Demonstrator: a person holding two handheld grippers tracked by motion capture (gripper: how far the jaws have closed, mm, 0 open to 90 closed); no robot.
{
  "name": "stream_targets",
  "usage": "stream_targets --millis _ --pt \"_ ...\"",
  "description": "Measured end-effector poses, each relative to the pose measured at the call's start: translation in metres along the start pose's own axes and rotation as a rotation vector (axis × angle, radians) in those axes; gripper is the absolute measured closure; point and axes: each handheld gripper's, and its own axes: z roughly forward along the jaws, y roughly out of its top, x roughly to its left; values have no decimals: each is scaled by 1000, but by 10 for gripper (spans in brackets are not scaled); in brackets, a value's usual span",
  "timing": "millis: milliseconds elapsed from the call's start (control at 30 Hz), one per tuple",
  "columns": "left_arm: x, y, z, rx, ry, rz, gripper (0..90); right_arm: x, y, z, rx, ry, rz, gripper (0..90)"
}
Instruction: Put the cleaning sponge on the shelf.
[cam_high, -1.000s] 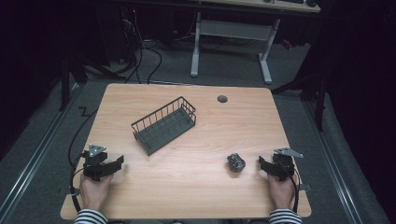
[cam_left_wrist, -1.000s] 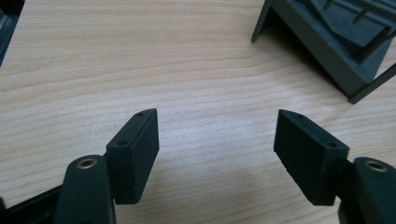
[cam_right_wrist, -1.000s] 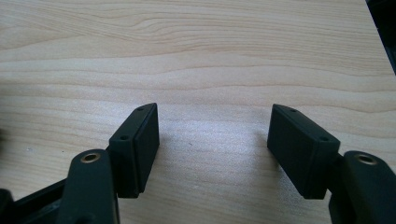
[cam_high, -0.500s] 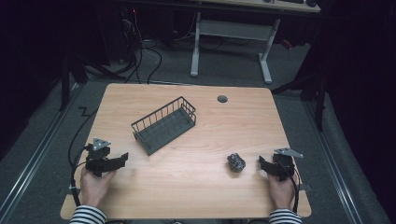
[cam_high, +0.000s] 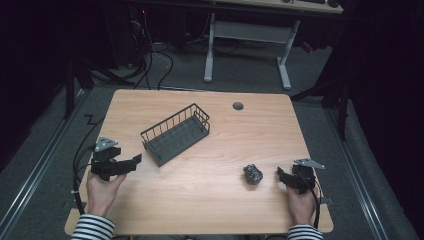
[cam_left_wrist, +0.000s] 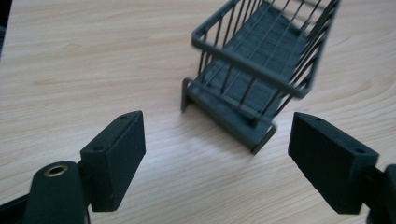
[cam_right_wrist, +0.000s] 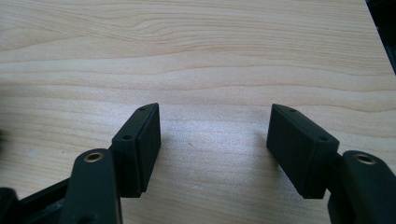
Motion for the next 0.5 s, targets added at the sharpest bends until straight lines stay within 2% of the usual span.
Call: stream_targets --millis 133,300,500 --pt "-5 12 -2 -5 3 12 181 0 0 0 1 -1 -1 350" --pt "-9 28 0 16 -6 18 155 0 0 0 0 0 -1 351" --pt "-14 39 15 55 3 17 154 0 0 0 0 -2 -4 348"
